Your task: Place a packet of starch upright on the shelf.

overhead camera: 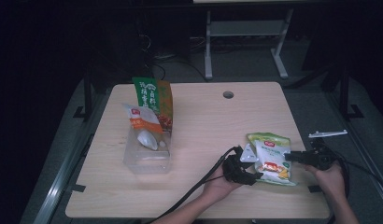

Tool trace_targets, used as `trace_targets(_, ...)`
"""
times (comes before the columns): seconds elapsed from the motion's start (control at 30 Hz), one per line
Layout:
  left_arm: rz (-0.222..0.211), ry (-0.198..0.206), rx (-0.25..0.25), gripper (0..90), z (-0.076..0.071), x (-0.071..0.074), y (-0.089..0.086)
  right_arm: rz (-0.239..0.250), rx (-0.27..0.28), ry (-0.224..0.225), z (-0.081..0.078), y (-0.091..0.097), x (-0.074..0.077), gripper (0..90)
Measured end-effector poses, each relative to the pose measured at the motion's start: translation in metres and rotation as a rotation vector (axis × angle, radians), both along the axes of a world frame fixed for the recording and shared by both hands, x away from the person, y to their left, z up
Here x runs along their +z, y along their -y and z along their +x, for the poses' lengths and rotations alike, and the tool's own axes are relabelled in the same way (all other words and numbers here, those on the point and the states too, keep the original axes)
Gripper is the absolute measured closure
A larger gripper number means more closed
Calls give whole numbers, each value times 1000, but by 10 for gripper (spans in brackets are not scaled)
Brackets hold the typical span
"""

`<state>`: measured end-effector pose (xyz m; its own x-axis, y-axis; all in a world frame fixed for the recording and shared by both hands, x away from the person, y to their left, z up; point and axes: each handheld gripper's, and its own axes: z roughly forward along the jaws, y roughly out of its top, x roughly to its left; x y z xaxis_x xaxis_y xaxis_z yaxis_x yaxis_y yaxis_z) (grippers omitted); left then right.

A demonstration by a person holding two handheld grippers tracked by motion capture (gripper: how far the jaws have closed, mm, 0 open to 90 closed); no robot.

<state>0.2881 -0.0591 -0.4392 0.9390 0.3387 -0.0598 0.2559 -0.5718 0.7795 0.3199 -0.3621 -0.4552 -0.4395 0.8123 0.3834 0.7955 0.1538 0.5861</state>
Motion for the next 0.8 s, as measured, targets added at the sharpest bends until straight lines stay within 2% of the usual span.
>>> trace_targets(0.17,9,-3,1,487,0,-1,-1,-2,21,-7,-1,-7,1,648)
trace_targets(0.23,21,16,17,494,-1,-1,-1,-7,25,-2,-1,-9,1,652)
trace_targets(0.27,41,27,18,496,-1,-2,-2,-2,26,-7,-2,-9,1,654)
trace_targets(0.33,47,19,23,499,1,-4,-6,9,33,-14,-2,-12,1,659)
trace_targets(0.43,10,-1,39,496,0,-3,-12,7,43,-12,-4,-17,1,657)
trace_targets(0.67,-34,-5,-3,459,-11,5,-12,-2,40,-14,-2,-21,1,631)
trace_targets(0.73,-34,-1,-24,437,-16,7,-10,-9,38,-15,-2,-21,2,625)
trace_targets(0.8,-21,-15,-42,407,-21,5,-7,-11,33,-14,-2,-21,2,612)
